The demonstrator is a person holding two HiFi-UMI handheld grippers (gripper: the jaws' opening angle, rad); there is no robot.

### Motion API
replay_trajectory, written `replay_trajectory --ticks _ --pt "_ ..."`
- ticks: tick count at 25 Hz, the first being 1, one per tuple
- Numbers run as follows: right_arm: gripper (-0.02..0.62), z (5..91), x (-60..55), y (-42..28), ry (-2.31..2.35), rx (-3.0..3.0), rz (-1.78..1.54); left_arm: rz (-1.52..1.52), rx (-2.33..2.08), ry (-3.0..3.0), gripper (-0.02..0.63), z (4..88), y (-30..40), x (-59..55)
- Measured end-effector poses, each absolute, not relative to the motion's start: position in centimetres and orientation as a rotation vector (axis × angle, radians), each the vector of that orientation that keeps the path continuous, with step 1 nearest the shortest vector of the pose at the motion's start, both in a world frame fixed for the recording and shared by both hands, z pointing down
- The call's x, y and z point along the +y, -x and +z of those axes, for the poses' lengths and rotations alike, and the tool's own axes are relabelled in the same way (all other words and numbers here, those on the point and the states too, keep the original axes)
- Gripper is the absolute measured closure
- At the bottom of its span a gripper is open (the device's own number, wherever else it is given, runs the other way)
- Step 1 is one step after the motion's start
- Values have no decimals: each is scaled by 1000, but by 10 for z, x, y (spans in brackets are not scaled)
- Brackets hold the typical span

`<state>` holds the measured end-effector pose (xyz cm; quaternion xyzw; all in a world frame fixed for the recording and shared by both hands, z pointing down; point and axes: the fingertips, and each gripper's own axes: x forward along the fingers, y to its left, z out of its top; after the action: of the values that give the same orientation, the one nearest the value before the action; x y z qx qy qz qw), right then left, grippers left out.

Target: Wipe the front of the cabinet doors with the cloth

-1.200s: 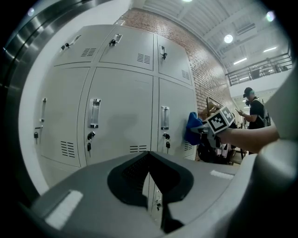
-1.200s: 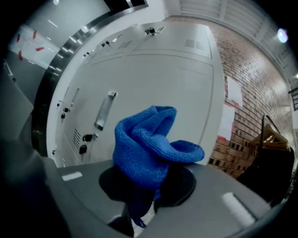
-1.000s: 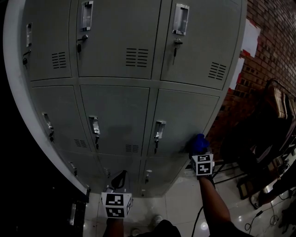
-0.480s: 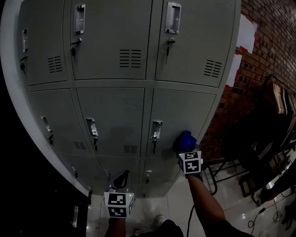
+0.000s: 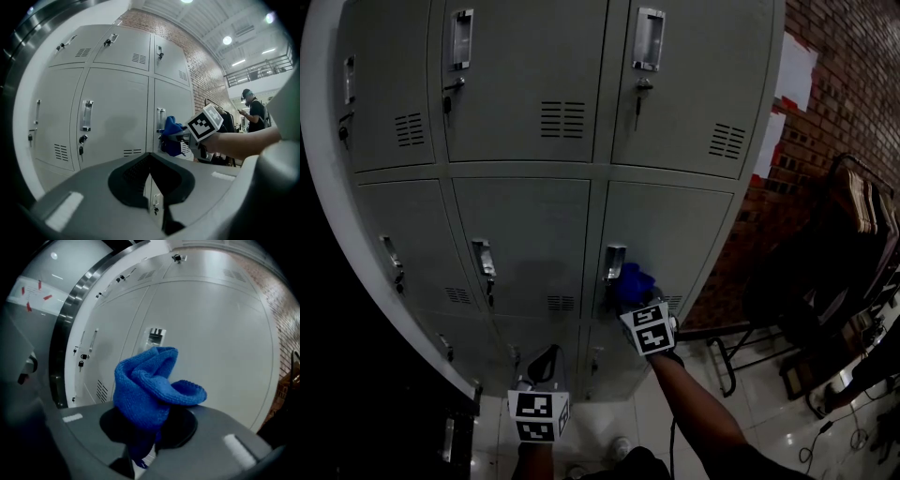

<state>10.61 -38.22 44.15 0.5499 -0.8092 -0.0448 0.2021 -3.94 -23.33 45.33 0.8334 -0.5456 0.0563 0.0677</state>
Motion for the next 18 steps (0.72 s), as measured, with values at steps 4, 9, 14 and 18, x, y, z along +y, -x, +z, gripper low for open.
replay_trajectory --ticks 4,9,14,18 --pt "511 442 -382 -91 -1498 -2270 -163 163 -1653 -2500 592 454 44 -234" --pt "508 438 -366 -131 -1606 -2268 -217 176 -1651 -2484 592 458 48 -239" --pt "508 463 -358 -235 -1819 -2098 -100 159 -1646 -2506 592 452 43 -242" --pt "508 497 -360 -284 -1867 -1966 -4 158 -1643 -2514 592 451 41 -245"
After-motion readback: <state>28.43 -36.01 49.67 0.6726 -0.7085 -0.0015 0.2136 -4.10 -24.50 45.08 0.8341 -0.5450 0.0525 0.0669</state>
